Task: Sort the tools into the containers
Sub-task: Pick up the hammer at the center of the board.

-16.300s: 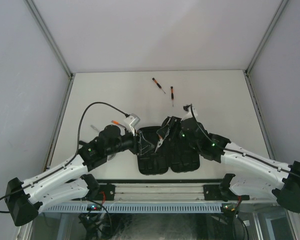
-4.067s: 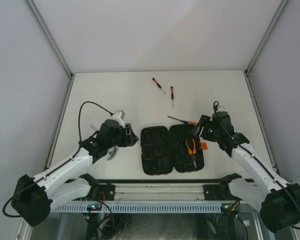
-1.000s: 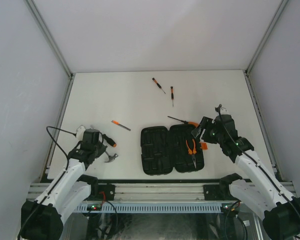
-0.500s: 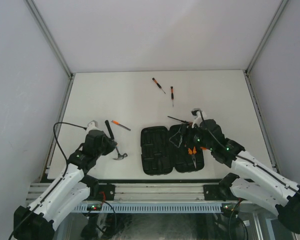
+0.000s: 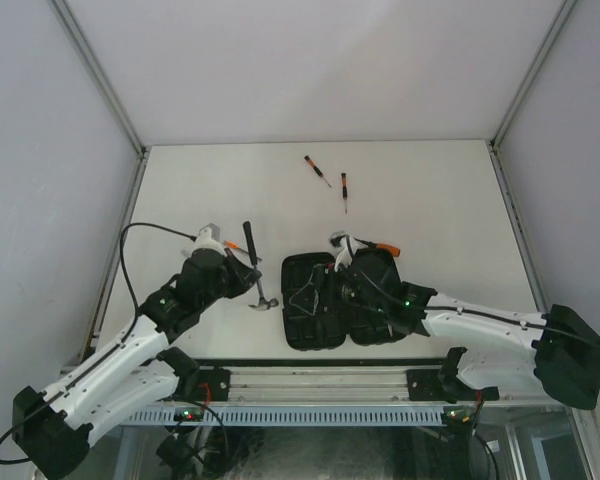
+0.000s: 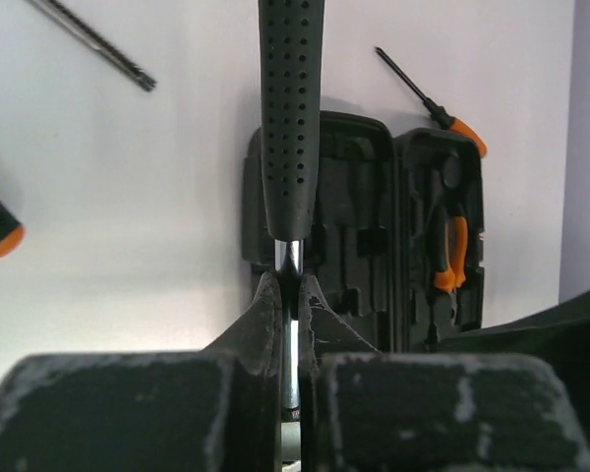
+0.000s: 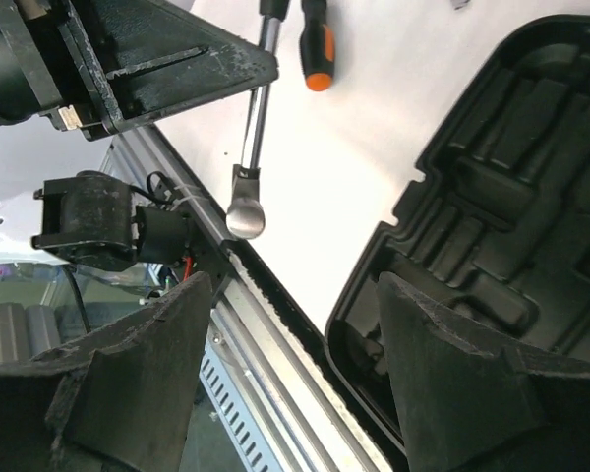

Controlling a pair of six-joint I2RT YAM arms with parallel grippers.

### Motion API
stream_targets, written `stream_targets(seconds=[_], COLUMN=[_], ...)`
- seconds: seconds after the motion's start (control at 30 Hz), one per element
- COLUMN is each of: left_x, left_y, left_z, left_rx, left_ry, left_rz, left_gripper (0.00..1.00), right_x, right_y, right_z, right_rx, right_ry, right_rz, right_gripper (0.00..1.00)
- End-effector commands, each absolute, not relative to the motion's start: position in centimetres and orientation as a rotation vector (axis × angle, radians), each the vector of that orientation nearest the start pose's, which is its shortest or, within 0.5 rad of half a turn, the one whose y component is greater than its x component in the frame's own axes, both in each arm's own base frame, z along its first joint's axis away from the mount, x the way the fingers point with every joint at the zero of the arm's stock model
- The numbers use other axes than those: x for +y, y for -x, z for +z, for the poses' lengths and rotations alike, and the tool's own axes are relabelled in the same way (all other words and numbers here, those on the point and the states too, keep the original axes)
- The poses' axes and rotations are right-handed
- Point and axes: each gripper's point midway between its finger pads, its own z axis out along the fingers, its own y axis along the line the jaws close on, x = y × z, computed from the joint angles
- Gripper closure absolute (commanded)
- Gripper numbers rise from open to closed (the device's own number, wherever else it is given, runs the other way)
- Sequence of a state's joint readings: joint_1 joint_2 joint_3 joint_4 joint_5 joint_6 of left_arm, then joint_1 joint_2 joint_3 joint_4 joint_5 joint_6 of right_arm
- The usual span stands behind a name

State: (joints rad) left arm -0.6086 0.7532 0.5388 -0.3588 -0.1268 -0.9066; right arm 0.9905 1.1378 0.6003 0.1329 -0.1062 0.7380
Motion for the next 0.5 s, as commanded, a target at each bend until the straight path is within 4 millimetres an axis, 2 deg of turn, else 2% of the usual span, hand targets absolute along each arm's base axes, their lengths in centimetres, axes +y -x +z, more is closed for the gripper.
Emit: stream_targets(seconds=[0.0,0.2,0.47], left_x=[-19.3,-21.1,-22.0], left_y=[-23.5,-23.0,-22.7], left_z=[19.9,20.8,21.4], left_rx=[2.053,2.055,2.047], left_ry=[0.4,0.358,0.338], left_rz=[-0.89,-0.928,-0.947], left_gripper=[1.0,1.0,1.0], right_x=[35.7,37.3,39.0], right_y=[-16.0,-15.6,-15.4], right_z=[18.2,17.6,16.2], right_rx=[2.037,2.067,2.128], right_ry=[0.324,0.343,0.359], right_rz=[1.303,1.314,1.319], right_gripper=[0.32,0.33,0.36])
